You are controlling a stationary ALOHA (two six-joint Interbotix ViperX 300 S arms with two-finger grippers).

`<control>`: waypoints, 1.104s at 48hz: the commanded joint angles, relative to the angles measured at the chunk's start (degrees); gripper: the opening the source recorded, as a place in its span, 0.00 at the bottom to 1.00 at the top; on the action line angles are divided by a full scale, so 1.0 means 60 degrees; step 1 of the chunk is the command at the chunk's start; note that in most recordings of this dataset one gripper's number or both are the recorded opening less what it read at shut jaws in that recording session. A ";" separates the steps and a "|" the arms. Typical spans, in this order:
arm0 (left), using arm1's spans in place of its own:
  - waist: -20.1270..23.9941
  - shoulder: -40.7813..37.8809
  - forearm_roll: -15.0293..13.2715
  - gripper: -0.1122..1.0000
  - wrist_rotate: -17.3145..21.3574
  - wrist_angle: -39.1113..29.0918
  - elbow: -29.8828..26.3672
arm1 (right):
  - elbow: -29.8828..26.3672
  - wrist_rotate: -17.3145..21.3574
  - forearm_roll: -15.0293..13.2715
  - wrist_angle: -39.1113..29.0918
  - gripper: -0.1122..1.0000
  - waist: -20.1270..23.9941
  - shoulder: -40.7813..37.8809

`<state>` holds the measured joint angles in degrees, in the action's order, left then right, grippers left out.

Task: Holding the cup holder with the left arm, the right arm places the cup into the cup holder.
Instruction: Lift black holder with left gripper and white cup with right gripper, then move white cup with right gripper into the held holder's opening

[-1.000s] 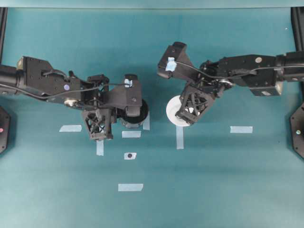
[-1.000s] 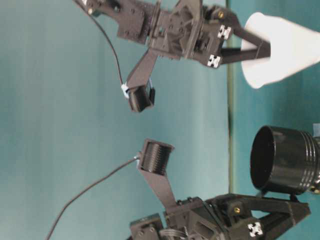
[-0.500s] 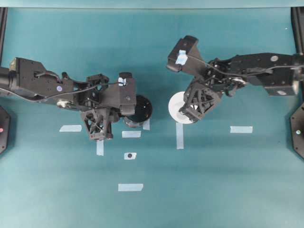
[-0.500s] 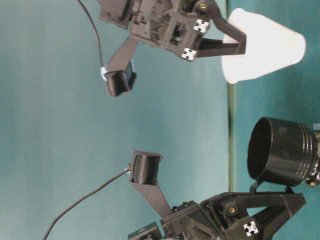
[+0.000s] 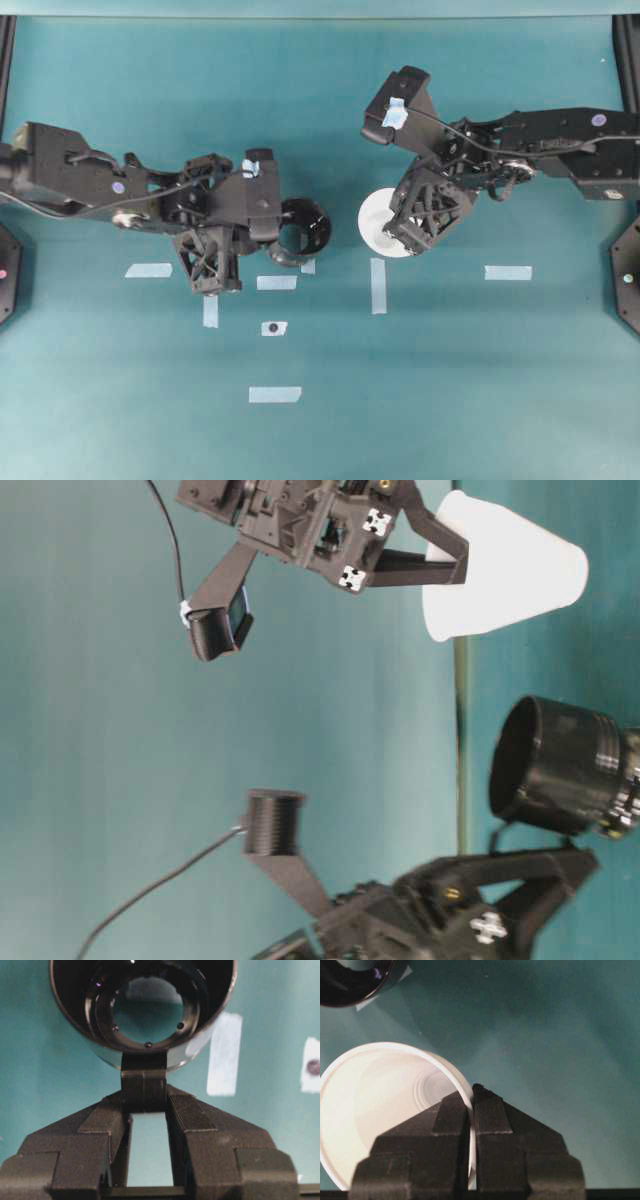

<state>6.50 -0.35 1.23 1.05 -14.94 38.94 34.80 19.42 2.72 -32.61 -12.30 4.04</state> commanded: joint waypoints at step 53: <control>-0.0015 0.1787 0.0044 0.31 0.0015 0.2490 0.0820 | -0.0718 0.1494 0.0015 0.0205 0.12 0.0000 0.3486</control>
<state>6.50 10.20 1.32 1.05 -1.32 44.30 33.22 27.77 2.72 -31.90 -12.92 18.90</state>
